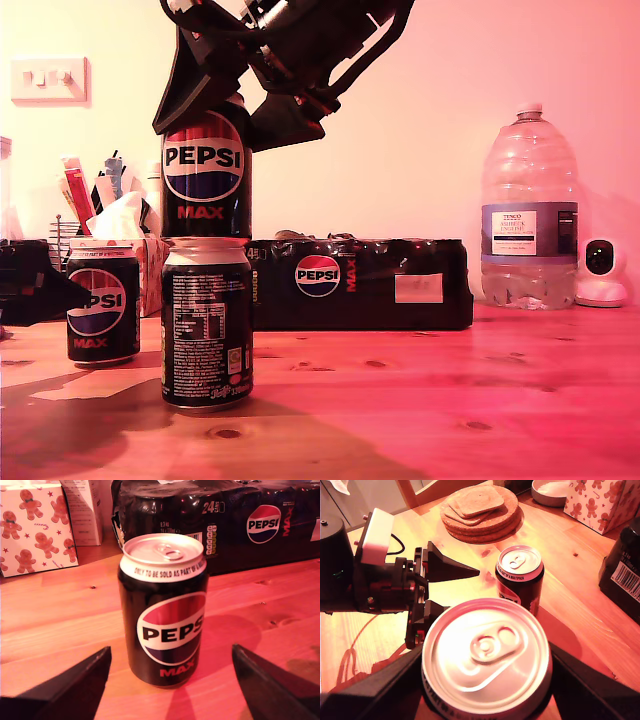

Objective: Stack up the Pepsi cans on top of each other

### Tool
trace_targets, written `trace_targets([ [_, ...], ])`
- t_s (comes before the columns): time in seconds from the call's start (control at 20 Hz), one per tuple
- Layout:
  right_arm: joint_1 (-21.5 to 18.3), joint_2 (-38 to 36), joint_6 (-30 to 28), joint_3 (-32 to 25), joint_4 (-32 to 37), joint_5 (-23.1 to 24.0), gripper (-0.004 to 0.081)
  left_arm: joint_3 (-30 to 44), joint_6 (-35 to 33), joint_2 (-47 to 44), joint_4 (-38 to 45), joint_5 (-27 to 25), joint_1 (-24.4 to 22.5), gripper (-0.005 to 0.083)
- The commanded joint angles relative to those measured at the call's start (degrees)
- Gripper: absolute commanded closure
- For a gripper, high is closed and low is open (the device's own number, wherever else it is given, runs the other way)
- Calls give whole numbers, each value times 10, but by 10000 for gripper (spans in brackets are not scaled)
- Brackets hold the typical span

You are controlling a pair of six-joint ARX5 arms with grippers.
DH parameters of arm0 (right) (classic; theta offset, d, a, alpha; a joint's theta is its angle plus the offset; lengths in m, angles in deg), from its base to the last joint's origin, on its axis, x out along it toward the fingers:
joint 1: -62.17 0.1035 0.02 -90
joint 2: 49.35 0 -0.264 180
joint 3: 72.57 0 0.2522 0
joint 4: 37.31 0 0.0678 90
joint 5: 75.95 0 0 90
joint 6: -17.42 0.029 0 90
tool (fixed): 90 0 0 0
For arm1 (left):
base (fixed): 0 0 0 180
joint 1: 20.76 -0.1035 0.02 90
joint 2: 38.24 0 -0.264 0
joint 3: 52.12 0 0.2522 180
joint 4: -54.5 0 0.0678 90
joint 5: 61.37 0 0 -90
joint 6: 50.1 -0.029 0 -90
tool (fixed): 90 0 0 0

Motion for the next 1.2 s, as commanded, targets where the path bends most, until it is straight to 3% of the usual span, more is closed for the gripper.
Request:
trace_targets([
  [0.0, 3, 7, 4, -13, -17, 1, 455, -4, 0, 9, 5, 2, 2, 77],
  [0.4, 6, 7, 3, -13, -19, -2, 448, -6, 0, 9, 5, 1, 2, 77],
  [0.45, 6, 7, 3, -13, -19, -2, 411, -6, 0, 9, 5, 1, 2, 77],
  [0.6, 6, 7, 3, -13, -16, 0, 190, -6, 0, 9, 5, 1, 2, 77],
  [0.65, 6, 7, 3, -13, -17, 0, 168, -6, 0, 9, 5, 1, 2, 77],
  [1.0, 6, 7, 31, -8, -19, 0, 168, -6, 0, 9, 7, 2, 2, 77],
  [1.15, 8, 7, 27, 3, -31, 0, 127, -6, 0, 9, 7, 2, 2, 77],
])
